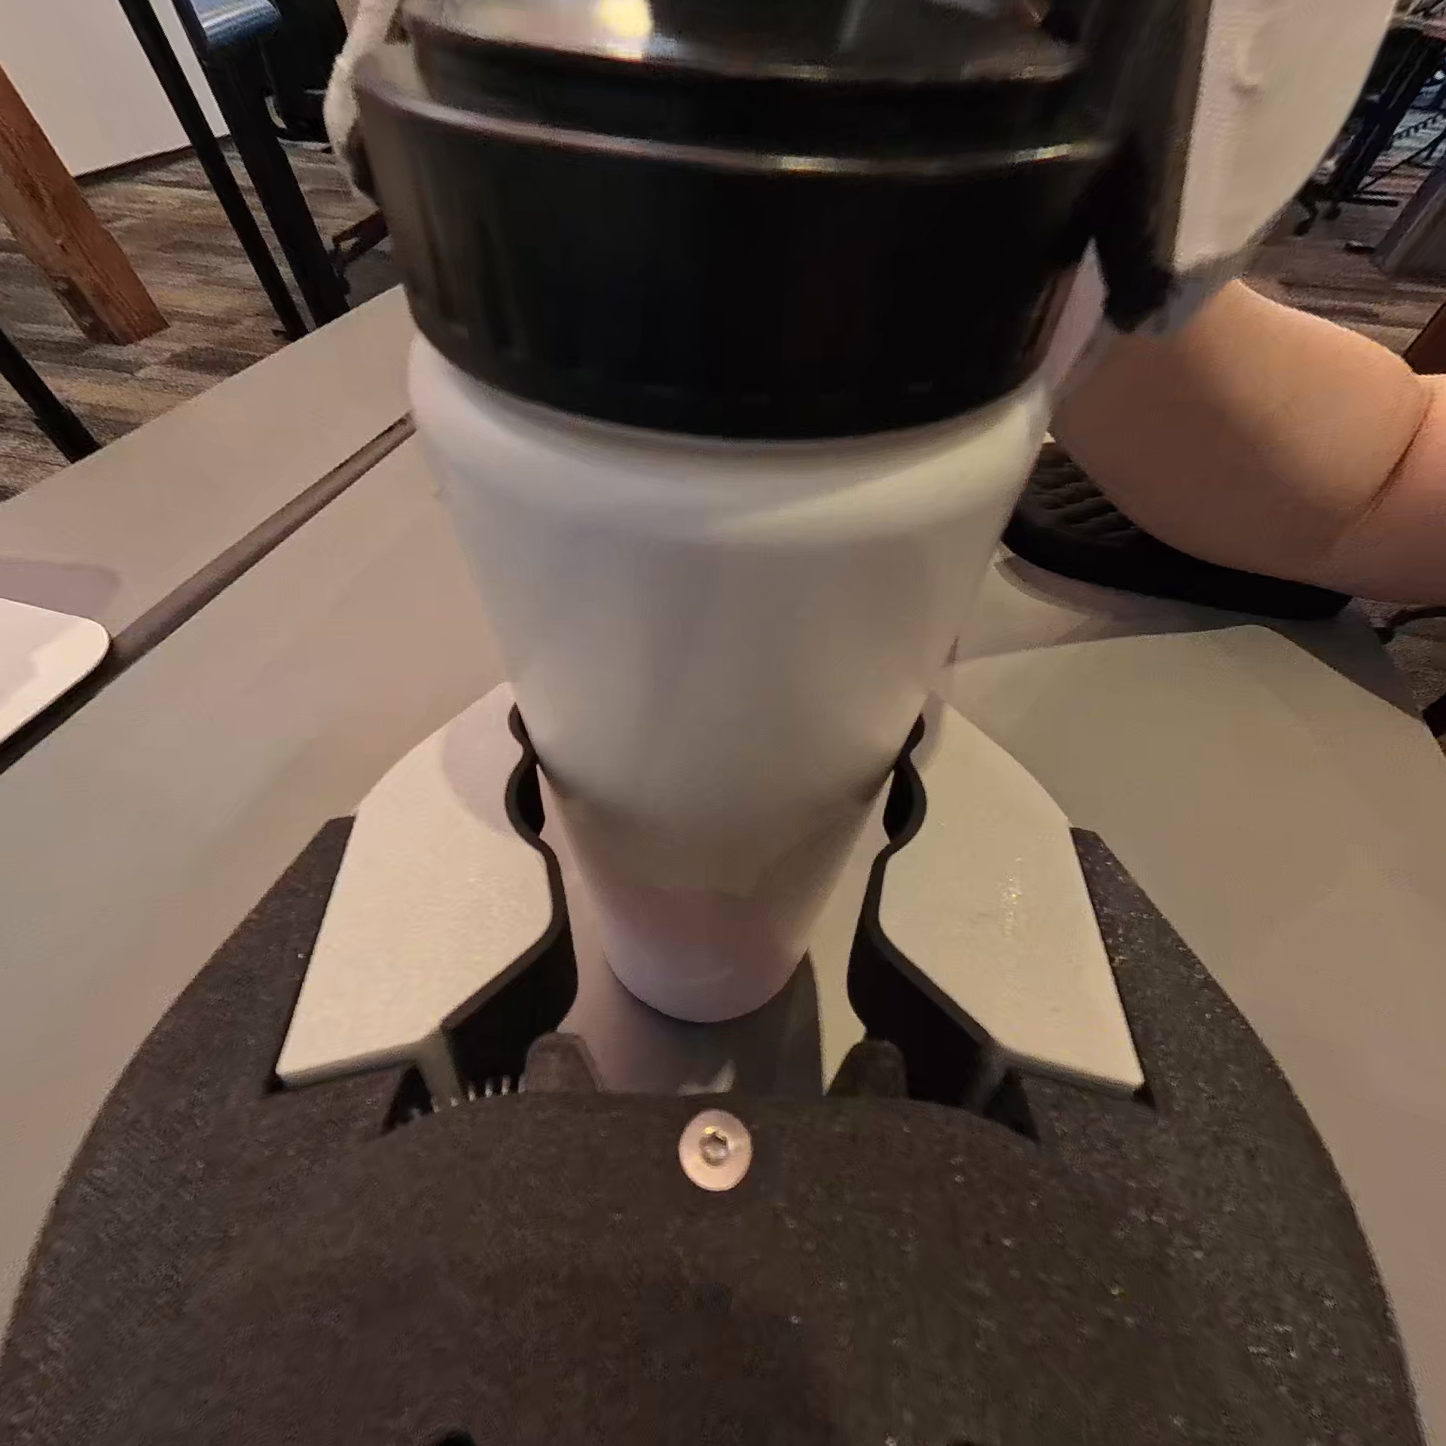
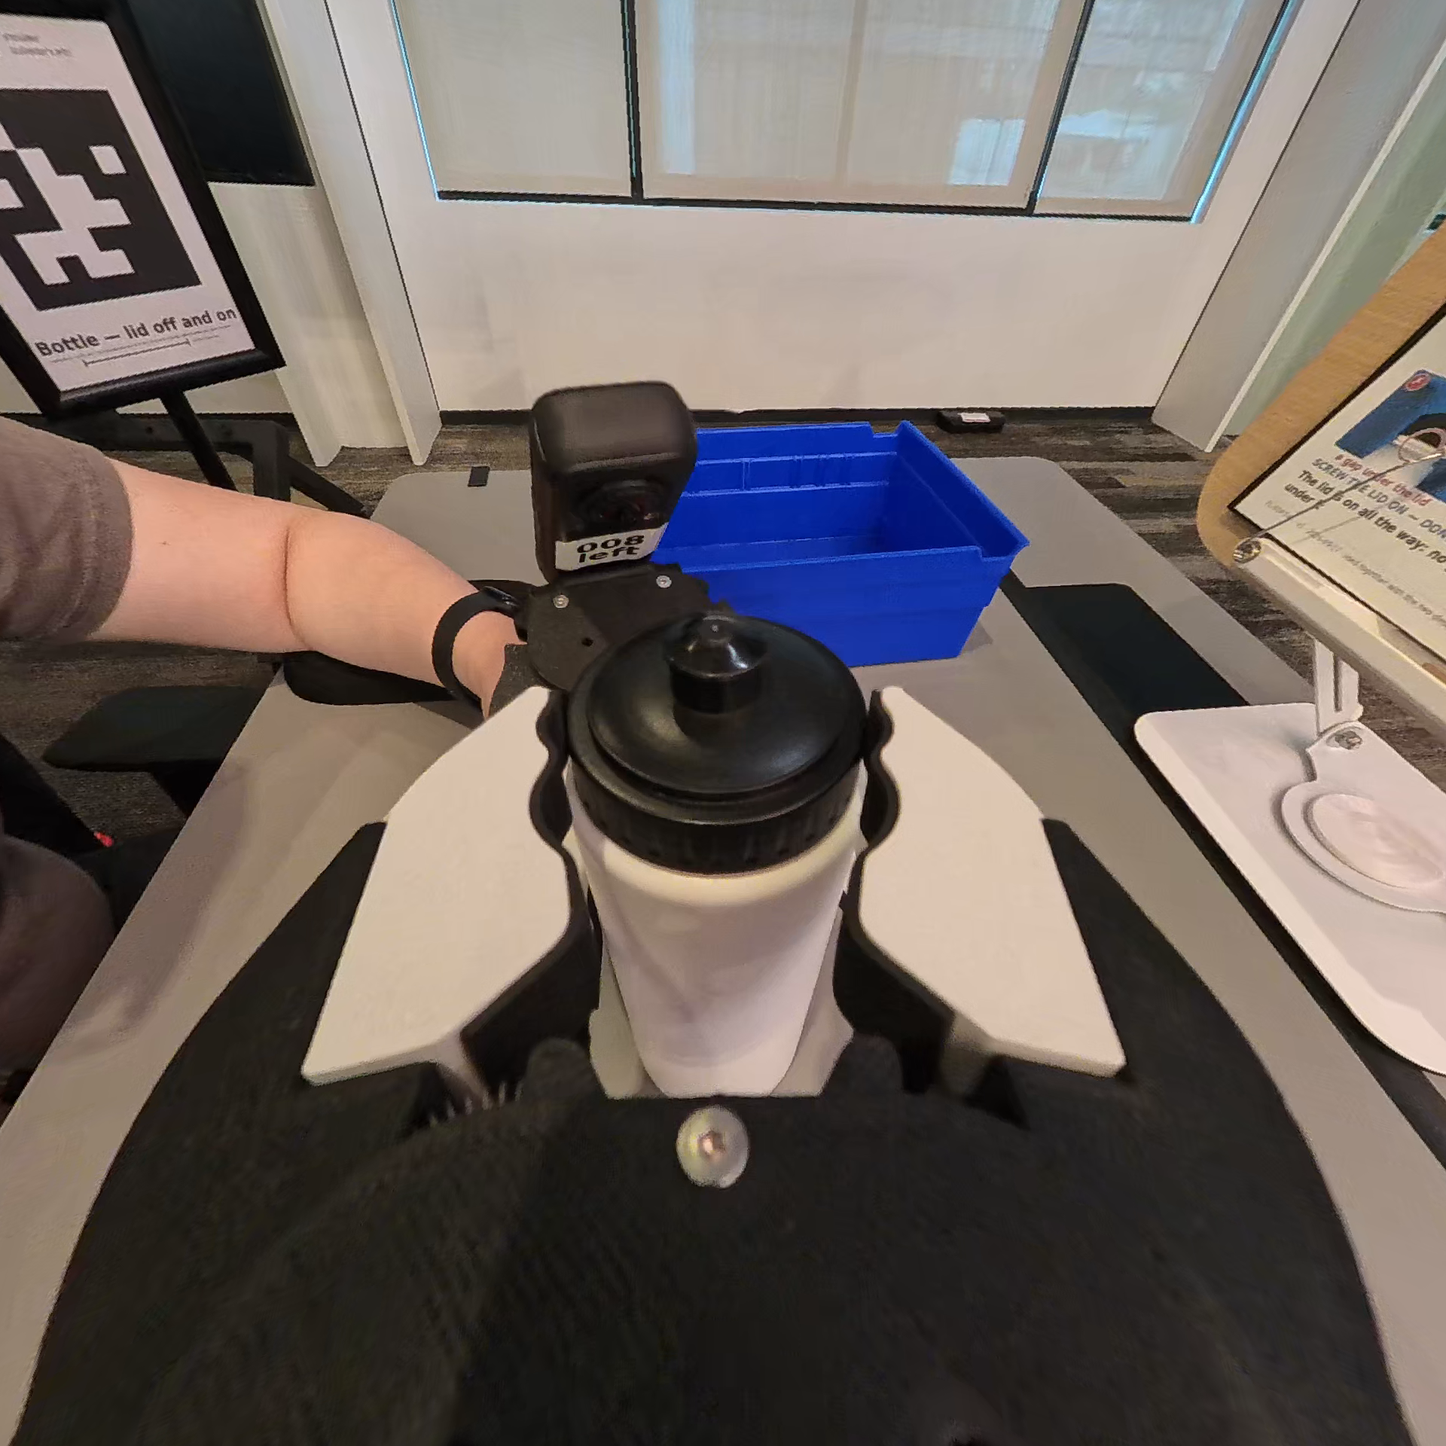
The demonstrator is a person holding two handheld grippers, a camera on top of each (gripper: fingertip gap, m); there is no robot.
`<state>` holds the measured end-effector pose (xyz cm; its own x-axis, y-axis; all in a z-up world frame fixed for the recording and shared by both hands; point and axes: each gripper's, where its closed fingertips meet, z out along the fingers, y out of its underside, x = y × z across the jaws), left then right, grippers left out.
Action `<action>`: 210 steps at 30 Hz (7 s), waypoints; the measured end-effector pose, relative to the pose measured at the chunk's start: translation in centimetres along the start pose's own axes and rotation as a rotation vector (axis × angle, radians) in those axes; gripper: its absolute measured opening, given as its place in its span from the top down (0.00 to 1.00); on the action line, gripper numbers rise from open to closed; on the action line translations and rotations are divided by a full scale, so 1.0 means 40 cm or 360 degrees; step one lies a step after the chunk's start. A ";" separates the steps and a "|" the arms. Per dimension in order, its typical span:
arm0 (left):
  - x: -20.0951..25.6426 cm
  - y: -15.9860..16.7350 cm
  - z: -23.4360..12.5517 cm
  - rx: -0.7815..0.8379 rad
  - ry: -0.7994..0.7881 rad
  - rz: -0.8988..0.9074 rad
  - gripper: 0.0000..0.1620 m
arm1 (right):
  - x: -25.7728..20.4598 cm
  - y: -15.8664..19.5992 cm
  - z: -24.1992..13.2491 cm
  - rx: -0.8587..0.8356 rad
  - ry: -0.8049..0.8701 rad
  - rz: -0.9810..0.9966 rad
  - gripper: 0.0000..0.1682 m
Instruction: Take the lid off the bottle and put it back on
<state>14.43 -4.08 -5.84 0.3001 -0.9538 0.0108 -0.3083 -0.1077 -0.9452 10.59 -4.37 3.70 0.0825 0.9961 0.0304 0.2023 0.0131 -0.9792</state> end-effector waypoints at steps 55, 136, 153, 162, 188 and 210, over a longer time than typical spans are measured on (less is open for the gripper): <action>-0.036 -0.013 -0.002 0.0078 -0.0166 -0.0034 0.36 | 0.005 -0.013 0.015 0.0117 0.0012 0.0163 0.59; -0.023 -0.024 0.027 0.0112 -0.0054 -0.0114 0.45 | 0.039 0.002 0.003 0.0045 0.0127 0.0013 0.54; -0.019 -0.016 0.036 -0.0032 -0.0129 -0.0061 0.46 | 0.028 0.018 -0.019 -0.0085 0.0047 0.0008 0.54; -0.016 -0.017 0.039 -0.0041 -0.0153 -0.0044 0.46 | 0.024 0.016 -0.024 -0.0065 0.0028 -0.0041 0.54; -0.013 -0.068 -0.029 0.0101 0.0187 -0.0642 0.46 | 0.048 0.078 0.038 -0.0147 0.0024 0.0716 0.50; 0.015 -0.185 -0.164 0.0013 0.0086 -0.0298 0.53 | 0.216 0.061 -0.680 -0.0291 0.1136 0.1015 0.50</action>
<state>10.97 -5.70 3.30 0.3025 -0.9311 0.2039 -0.2444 -0.2825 -0.9276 38.34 1.91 7.04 0.7889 0.5236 -0.3217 0.0577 -0.5843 -0.8095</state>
